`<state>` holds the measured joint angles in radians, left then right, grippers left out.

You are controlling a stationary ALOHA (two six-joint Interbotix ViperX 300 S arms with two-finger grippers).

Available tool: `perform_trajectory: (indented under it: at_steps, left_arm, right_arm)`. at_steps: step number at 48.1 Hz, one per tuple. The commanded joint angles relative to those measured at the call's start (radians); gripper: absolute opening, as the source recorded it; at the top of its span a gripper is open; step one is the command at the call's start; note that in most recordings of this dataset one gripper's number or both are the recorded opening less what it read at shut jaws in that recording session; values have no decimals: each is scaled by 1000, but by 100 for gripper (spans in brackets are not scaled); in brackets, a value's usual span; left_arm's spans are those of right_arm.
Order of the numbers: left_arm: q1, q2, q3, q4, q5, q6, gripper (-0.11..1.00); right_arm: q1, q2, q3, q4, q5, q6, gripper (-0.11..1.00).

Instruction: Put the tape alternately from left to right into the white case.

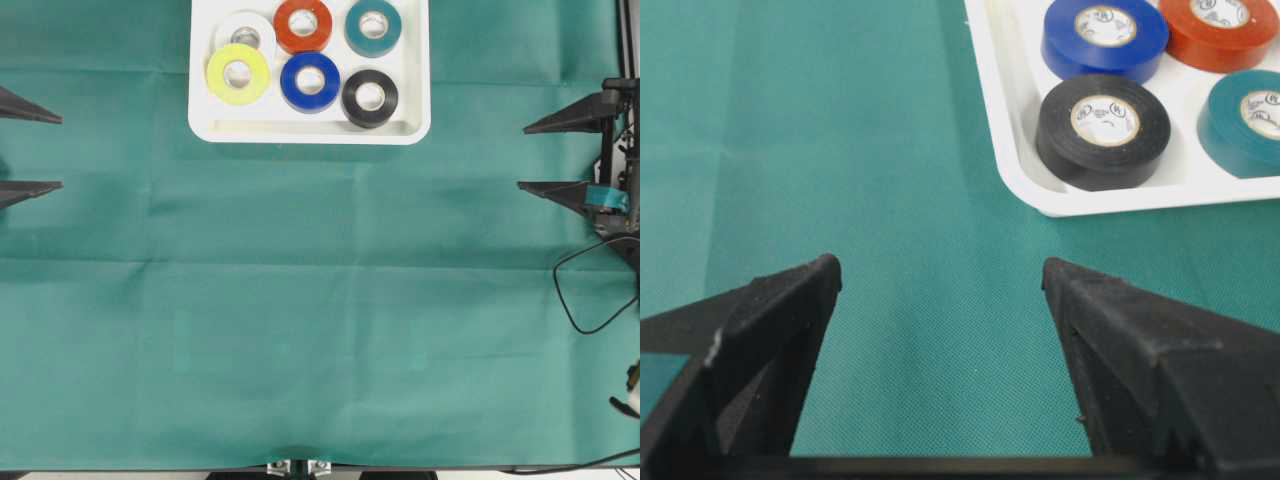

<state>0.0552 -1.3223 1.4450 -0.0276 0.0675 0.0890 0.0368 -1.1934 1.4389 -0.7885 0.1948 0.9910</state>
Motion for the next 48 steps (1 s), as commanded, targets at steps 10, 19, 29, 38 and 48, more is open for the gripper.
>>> perform_trajectory:
  at_steps: [10, 19, 29, 38, 48]
  left_arm:
    - [3, 11, -41, 2, -9, 0, 64]
    - [3, 12, -44, 2, -9, 0, 64]
    - [15, 14, -46, 2, -11, 0, 64]
    - [25, 14, -54, 0, -11, 0, 64]
    - [25, 14, -55, 2, -11, 0, 64]
  right_arm:
    - [-2, 6, -48, -2, -5, 2, 88]
    - [-3, 5, -55, -2, -3, 0, 88]
    - [-2, 6, -55, -3, -3, 2, 88]
    - [-2, 5, -57, -3, -3, 2, 88]
    - [-2, 5, -58, -3, -3, 2, 88]
